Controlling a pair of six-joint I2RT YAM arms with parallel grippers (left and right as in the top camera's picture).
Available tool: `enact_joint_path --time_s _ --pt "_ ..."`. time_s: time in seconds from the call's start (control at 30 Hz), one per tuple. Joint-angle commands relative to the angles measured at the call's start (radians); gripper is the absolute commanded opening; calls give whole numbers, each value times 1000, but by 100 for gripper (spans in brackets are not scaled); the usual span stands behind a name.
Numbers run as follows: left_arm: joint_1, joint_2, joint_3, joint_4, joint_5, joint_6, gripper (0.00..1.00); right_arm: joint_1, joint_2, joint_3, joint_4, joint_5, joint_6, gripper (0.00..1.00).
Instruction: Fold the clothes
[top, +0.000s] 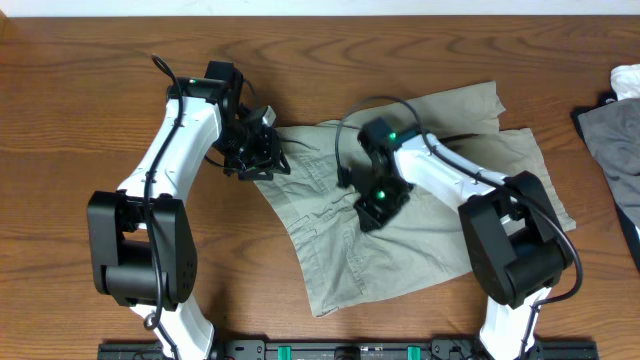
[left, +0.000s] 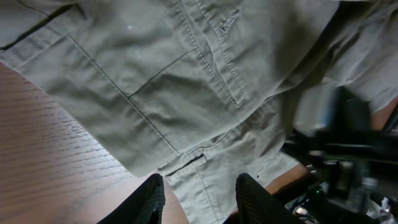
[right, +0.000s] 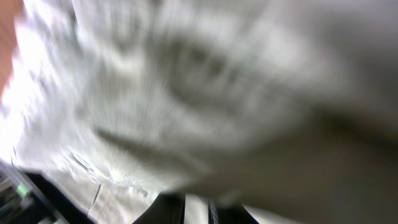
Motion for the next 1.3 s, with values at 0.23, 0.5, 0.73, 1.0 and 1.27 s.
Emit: enact_joint_path --time_s 0.23,0.5,0.73,1.0,1.27 --pt "0 -1 8 6 -48 17 40 -342 -68 171 110 182 354 54" --pt "0 -1 8 14 -48 18 40 -591 5 156 159 132 459 66" --pt "0 -1 8 29 -47 17 41 -659 79 156 256 95 459 84" --pt "0 -1 8 37 -47 13 41 -651 114 163 388 -128 463 16" --pt "0 -1 8 41 -47 13 41 -658 -109 246 184 -144 484 1"
